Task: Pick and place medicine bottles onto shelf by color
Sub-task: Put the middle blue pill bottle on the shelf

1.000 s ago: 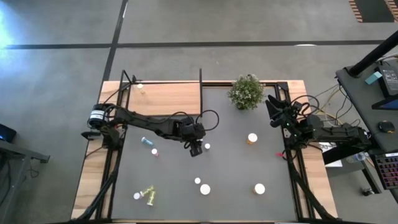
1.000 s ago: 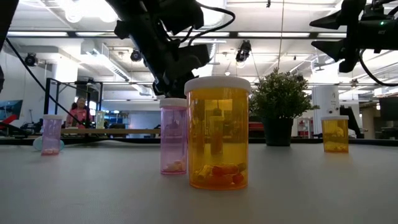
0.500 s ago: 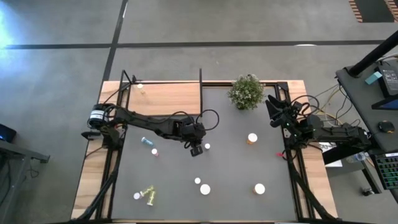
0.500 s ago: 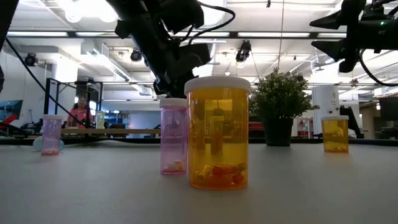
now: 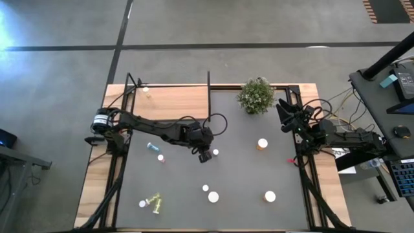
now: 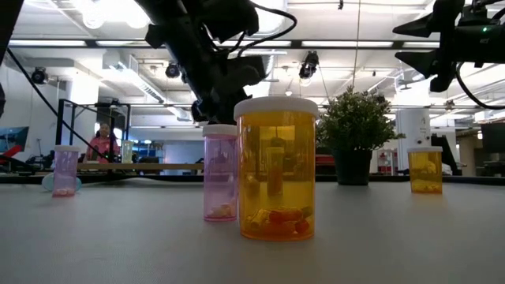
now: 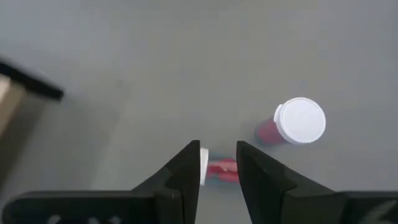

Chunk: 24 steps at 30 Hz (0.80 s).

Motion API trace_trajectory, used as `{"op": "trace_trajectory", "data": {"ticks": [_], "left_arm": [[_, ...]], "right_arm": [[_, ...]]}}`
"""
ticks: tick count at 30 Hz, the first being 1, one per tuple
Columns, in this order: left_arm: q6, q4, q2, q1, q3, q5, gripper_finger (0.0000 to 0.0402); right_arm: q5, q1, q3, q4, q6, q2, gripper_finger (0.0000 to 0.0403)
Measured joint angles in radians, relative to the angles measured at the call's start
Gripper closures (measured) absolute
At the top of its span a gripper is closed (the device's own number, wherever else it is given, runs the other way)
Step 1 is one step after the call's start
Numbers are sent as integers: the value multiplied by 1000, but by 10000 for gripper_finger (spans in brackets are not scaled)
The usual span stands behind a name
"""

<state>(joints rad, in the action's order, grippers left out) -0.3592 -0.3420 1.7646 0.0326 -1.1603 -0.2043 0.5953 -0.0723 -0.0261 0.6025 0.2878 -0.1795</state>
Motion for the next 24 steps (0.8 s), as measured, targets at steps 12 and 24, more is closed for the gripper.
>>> {"op": "trace_trajectory", "data": {"ticks": [12,24], "left_arm": [[-429,-60,-30,-28,3,27,204],[-655,-66,-10,-67,10,74,173]], "right_arm": [[0,0,0,0,0,0,142],[0,0,0,0,0,0,142]]}}
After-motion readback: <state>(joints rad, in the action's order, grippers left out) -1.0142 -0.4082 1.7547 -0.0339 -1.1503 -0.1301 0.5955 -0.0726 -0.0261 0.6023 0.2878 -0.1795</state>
